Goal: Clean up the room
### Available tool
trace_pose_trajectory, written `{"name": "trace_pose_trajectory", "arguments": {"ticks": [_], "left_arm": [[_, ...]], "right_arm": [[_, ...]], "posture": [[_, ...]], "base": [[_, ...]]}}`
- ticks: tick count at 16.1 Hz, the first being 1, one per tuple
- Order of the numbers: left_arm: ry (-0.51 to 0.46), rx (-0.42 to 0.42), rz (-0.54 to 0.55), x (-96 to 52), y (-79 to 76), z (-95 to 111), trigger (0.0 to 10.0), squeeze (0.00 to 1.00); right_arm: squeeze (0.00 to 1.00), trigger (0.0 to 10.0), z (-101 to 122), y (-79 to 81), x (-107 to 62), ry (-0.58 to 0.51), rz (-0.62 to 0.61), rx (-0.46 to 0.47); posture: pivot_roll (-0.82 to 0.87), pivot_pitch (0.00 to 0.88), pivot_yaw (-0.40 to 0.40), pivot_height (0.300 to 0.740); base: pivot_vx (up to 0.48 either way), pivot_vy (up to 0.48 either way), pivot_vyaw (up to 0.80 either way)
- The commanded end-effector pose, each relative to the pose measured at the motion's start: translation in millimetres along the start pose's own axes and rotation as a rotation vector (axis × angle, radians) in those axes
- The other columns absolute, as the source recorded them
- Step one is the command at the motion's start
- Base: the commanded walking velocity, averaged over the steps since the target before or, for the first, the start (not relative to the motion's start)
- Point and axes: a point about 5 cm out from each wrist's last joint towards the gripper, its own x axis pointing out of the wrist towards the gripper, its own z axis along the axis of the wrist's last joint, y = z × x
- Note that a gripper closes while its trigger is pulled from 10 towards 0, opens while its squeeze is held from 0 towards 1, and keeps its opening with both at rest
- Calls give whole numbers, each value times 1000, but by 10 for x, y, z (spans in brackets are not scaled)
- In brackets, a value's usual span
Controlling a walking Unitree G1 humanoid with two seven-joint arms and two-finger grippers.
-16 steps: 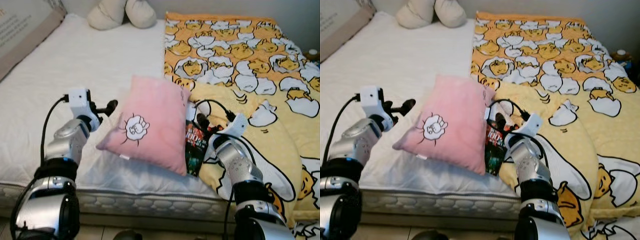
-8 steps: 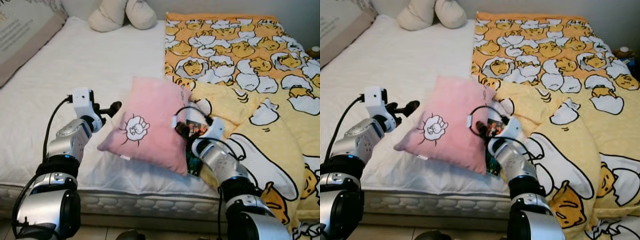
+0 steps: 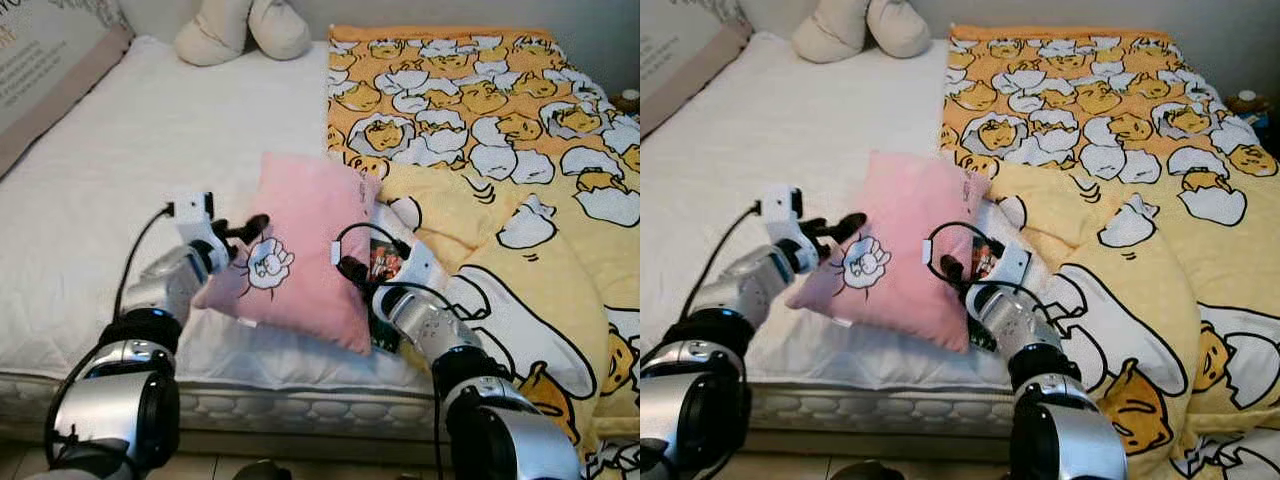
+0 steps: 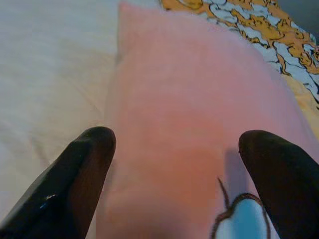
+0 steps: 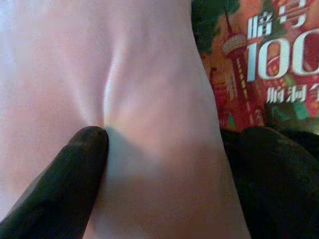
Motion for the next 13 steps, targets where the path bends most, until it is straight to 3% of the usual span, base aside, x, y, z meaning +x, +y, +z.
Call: {"name": "trace_pose_trajectory", "arguments": {"ticks": [1,6,9,13], "left_arm": [[1,-20,2,5,14,31,10000,0],[33,-25,32,-49,137,-38,10000,0],[44,-72,26,-83,188,-69,10000,0],[108,-85,-20,-51,81,-271,10000,0]], "right_arm": [[0,10000,-56,24,21,19,4,19],[0,10000,-91,16,30,27,6,15],[0,10000,-110,-5,28,30,4,14],[0,10000,-101,26,34,29,20,-18]], "posture": [[-44,0,98,736],[-50,0,102,736],[-60,0,103,736],[-80,0,101,736]], "base": [[0,0,0],[0,0,0],[0,0,0],[0,0,0]]}}
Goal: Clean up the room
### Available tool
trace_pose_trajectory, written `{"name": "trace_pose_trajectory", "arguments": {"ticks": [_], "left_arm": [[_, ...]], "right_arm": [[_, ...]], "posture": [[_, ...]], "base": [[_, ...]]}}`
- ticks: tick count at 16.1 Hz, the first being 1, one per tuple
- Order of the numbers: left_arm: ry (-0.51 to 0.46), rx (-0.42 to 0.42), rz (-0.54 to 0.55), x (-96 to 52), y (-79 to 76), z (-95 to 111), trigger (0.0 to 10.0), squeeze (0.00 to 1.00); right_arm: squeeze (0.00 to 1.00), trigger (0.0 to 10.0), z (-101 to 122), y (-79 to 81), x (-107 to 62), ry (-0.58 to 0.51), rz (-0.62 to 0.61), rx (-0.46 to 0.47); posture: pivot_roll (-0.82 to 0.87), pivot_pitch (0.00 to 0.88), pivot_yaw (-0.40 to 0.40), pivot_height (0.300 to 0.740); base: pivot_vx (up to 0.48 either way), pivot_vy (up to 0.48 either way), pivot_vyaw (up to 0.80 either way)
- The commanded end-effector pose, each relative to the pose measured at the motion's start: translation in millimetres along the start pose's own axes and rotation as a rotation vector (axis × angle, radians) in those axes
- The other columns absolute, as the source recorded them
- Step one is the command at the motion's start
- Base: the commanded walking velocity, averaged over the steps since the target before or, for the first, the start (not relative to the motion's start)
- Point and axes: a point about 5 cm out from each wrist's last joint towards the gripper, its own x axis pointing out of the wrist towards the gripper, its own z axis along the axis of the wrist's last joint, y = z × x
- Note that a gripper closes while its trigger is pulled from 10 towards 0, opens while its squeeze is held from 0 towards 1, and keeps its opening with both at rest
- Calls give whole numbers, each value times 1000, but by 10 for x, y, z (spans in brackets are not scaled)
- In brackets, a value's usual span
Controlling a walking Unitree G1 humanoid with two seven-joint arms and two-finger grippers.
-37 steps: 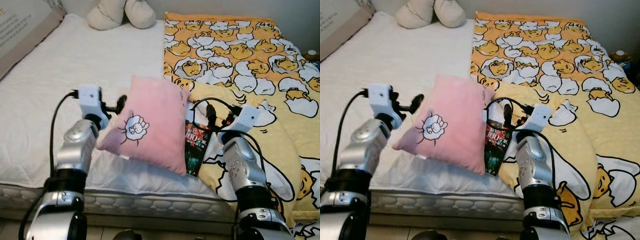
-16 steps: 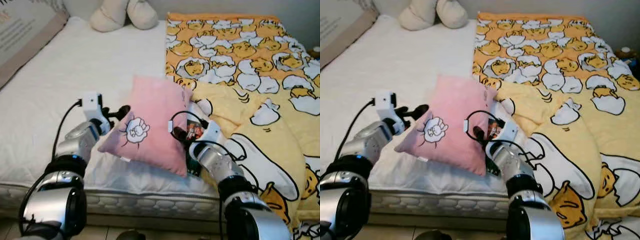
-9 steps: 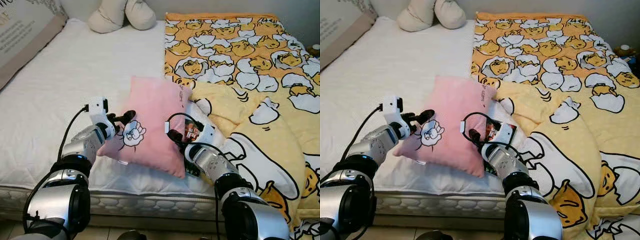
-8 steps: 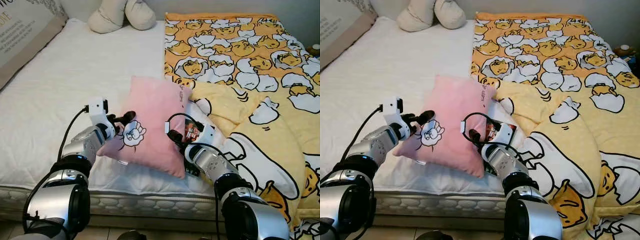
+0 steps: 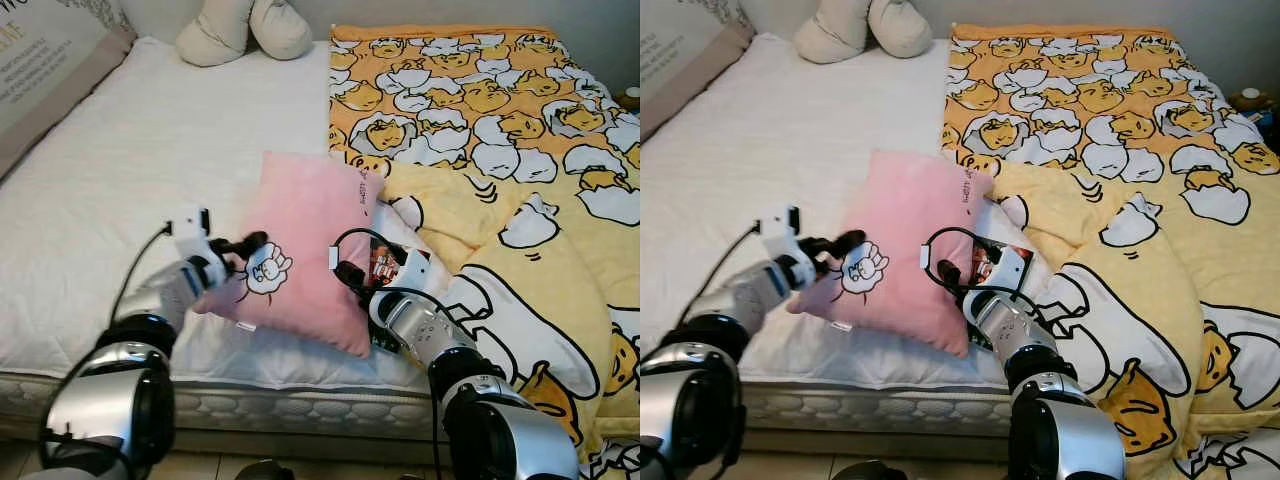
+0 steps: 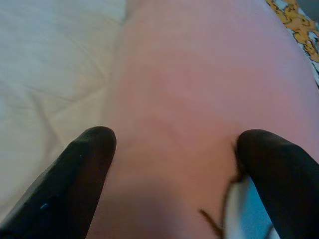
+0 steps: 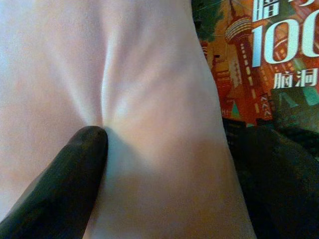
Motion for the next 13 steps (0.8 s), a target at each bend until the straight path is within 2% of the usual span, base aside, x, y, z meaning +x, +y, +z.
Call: {"name": "trace_pose_trajectory", "arguments": {"ticks": [1,4,6,8,11,12,13], "left_arm": [[43,5,-15,9,-19,-108,10000,0],[99,58,-8,65,-107,-266,10000,0],[142,116,44,79,-120,-411,10000,0],[142,107,111,63,-80,-500,10000,0],[119,77,90,109,-177,-522,10000,0],[109,77,74,136,-236,-532,4627,0],[90,71,75,141,-244,-519,0,0]], "right_arm": [[0,10000,-22,74,21,22,19,-29],[0,10000,-17,76,18,23,27,-53],[0,10000,-40,90,21,37,36,-70],[0,10000,-50,132,30,43,48,-81],[0,10000,-42,165,35,42,60,-93],[0,10000,-38,162,35,41,58,-99],[0,10000,-35,162,35,39,60,-101]], "posture": [[-83,0,99,736],[-76,0,79,736],[-68,0,63,736],[-71,0,56,736],[-75,0,53,736],[-76,0,53,736],[-77,0,51,736]], "base": [[0,0,0],[0,0,0],[0,0,0],[0,0,0],[0,0,0],[0,0,0],[0,0,0]]}}
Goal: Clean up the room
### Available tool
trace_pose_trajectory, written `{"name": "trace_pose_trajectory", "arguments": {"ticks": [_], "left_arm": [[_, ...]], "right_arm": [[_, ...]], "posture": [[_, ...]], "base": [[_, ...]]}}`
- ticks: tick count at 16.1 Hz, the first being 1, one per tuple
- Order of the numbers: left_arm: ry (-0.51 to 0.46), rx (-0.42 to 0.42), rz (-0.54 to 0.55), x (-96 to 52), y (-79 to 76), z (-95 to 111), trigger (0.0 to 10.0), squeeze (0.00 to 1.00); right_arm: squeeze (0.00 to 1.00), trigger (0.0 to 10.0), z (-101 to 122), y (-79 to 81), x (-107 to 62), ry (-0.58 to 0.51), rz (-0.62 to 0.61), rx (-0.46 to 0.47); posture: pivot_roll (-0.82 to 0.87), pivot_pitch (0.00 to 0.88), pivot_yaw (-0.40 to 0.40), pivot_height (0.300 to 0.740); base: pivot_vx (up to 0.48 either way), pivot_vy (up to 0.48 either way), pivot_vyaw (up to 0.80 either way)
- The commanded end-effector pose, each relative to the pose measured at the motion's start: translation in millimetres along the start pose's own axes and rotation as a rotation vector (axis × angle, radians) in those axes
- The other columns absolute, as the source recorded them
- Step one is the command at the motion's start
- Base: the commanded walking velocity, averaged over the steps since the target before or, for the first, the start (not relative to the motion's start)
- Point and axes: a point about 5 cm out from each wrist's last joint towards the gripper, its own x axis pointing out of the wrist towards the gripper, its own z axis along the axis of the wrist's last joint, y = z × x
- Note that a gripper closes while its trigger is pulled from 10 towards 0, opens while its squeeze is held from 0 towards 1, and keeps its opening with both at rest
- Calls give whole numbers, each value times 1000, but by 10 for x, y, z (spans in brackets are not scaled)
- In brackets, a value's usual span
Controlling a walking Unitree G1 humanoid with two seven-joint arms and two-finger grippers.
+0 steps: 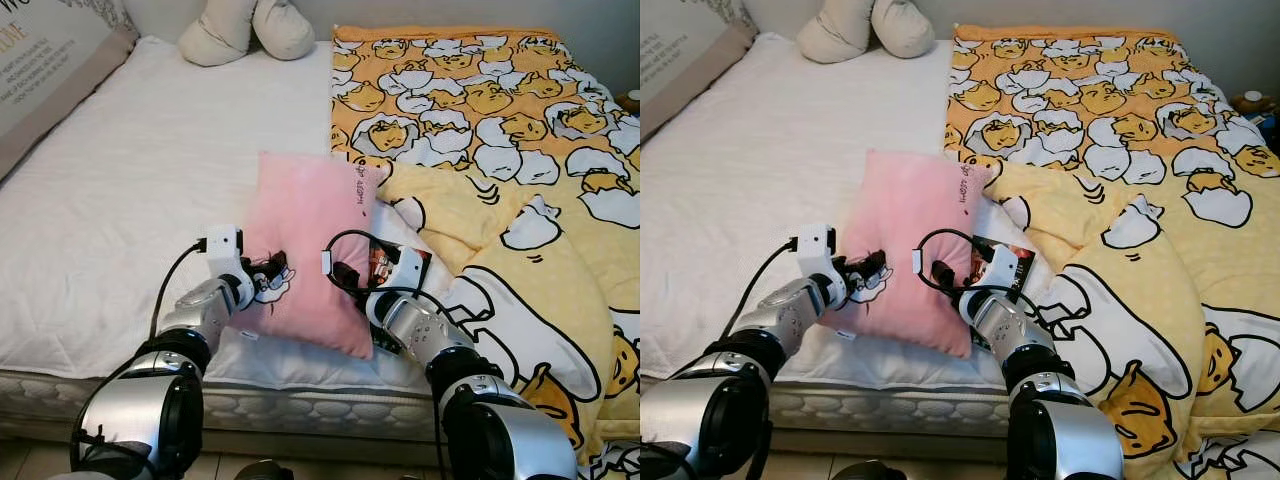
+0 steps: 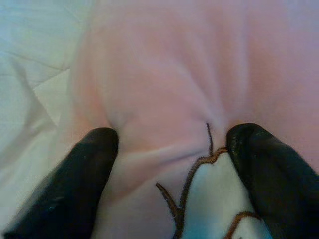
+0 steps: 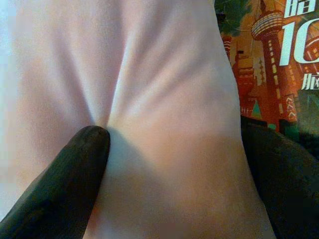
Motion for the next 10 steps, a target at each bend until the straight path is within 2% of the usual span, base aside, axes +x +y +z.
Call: {"name": "trace_pose_trajectory", "arguments": {"ticks": [1,4,6,8,10], "left_arm": [[53,-9,7,3,-32,-141,0,0],[45,-79,24,-1,-18,-152,0,0],[19,-123,72,-9,30,-126,0,0],[5,-130,82,-17,53,-119,0,0],[-5,-123,47,-18,28,-136,0,0]], "right_arm": [[0,0,1,111,29,17,33,-28],[0,0,29,123,27,6,49,-25],[0,0,35,119,24,2,54,-25],[0,0,27,96,18,1,52,-26],[0,0,14,80,14,3,51,-25]], "posture": [[-76,0,50,736],[-76,0,48,736],[-76,0,46,736],[-75,0,45,736],[-74,0,44,736]], "base": [[0,0,0],[0,0,0],[0,0,0],[0,0,0],[0,0,0]]}}
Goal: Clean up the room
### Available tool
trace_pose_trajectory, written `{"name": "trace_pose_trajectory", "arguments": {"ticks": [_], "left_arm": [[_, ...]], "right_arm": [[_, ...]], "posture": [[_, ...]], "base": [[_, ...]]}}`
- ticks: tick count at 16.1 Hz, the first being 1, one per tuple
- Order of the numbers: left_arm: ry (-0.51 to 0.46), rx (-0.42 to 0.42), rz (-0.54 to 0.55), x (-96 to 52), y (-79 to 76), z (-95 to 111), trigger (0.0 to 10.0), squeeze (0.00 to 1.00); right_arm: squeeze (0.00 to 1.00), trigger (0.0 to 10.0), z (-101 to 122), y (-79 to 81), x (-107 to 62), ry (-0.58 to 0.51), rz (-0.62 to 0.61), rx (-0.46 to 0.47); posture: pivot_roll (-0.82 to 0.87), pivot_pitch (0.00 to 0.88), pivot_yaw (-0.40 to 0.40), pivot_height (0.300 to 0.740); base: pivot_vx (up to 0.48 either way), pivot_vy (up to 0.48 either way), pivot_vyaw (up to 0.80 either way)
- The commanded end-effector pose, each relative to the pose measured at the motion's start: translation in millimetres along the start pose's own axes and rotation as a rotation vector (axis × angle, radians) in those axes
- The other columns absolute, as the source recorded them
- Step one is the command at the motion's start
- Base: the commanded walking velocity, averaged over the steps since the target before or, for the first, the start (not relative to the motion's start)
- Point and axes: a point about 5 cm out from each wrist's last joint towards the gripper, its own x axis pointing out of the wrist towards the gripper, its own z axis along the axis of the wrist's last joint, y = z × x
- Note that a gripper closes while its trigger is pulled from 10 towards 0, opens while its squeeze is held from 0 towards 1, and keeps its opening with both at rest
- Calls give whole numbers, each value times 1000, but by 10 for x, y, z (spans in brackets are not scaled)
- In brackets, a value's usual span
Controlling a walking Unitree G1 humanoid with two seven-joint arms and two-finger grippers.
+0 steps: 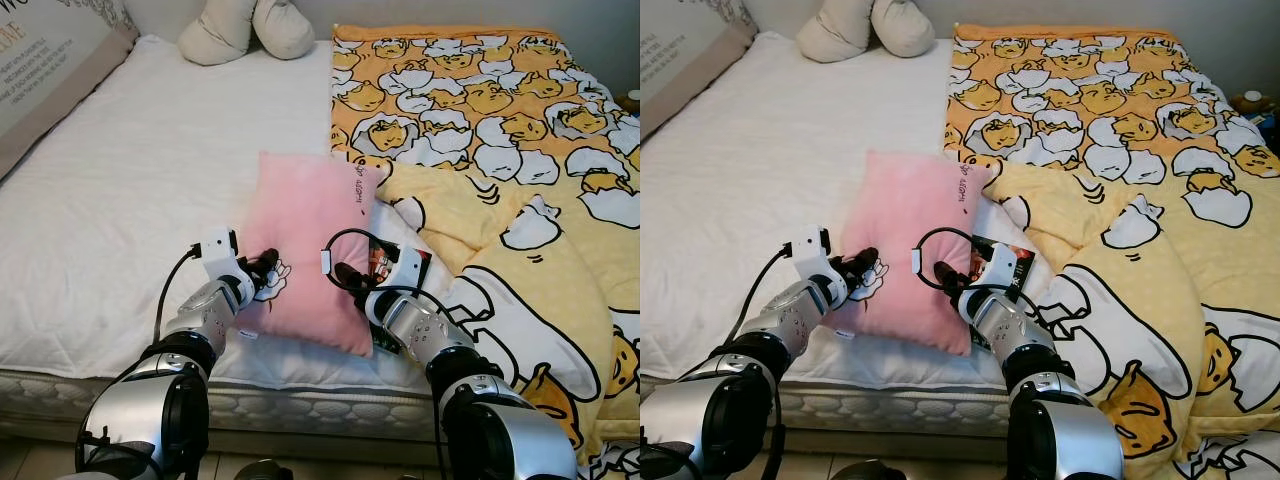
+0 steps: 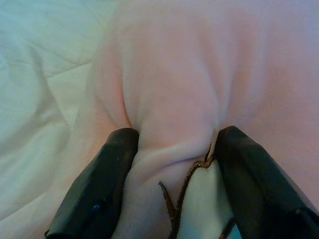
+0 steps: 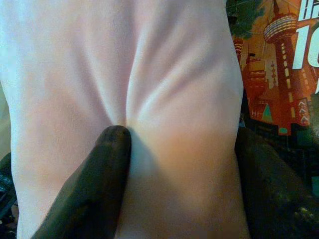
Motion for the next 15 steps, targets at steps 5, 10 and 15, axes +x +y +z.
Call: {"name": "trace_pose_trajectory", "arguments": {"ticks": [5,10,15], "left_arm": [[6,-22,-62,8,-88,-82,0,0],[-166,-189,-127,76,-235,352,0,0],[-350,-220,-233,49,-362,884,0,0]], "right_arm": [[0,0,140,102,8,-89,47,-51],[0,0,392,279,-25,-220,132,-124],[0,0,693,501,-108,-360,204,-193]], "posture": [[-72,0,46,736],[-74,0,44,736],[-68,0,41,736]], "base": [[0,0,0],[0,0,0],[0,0,0]]}}
